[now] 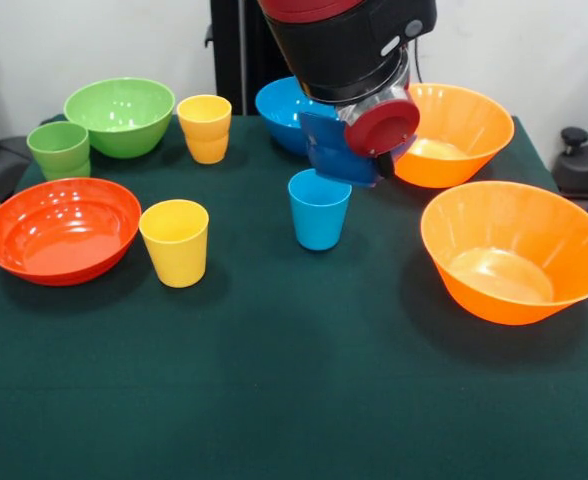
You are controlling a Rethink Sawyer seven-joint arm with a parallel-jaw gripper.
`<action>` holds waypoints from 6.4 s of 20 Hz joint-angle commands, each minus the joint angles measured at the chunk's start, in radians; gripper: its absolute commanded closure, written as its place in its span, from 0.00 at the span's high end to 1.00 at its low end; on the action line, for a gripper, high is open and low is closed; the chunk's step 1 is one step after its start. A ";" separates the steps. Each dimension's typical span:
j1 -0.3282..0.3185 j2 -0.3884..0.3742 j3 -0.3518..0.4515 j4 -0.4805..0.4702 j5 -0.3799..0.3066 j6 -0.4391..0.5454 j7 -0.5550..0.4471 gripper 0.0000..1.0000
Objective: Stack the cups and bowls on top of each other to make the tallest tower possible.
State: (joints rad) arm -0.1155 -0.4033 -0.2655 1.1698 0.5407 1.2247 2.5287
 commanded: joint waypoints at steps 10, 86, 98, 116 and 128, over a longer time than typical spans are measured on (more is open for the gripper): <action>-0.007 0.020 0.085 0.143 0.029 -0.049 0.142 0.00; -0.035 0.063 0.073 0.166 -0.017 -0.179 0.060 0.00; -0.044 0.083 0.092 0.199 -0.011 -0.238 0.038 0.00; -0.057 0.075 0.109 0.258 -0.003 -0.279 0.007 0.00; -0.162 0.147 0.069 -0.010 -0.071 -0.074 0.023 0.00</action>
State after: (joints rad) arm -0.2193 -0.3227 -0.2642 1.2862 0.5502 1.0681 2.5287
